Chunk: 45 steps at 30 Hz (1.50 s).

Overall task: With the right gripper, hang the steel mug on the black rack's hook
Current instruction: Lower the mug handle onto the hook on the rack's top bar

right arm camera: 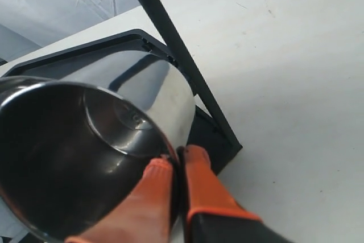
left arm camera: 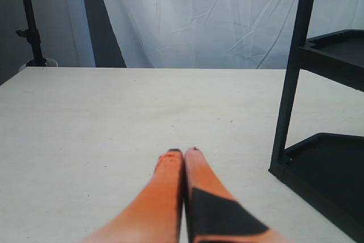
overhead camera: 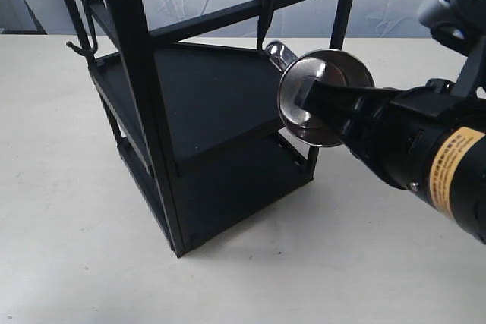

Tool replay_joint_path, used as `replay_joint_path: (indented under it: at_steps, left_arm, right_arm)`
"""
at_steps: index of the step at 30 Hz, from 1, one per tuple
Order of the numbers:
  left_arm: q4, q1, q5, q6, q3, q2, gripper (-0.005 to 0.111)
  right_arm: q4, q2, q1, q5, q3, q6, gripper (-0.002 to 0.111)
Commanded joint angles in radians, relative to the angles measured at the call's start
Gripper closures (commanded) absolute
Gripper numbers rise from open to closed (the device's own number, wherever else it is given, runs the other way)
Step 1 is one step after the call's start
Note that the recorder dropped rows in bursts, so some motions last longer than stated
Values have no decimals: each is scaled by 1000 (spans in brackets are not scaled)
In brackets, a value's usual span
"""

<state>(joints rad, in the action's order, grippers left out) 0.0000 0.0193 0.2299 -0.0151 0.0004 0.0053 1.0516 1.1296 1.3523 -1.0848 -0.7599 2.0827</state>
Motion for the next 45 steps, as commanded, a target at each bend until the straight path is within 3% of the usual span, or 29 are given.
replay_joint_path:
  at_steps: [1,45]
  left_arm:
    - [0,-1,1,-2,0,-5,105]
    - [0,-1,1,-2,0,-5,105]
  right_arm:
    - [-16,48,54,-24,-3,-23,109]
    - [-14,66,75,37,-3,-28,109]
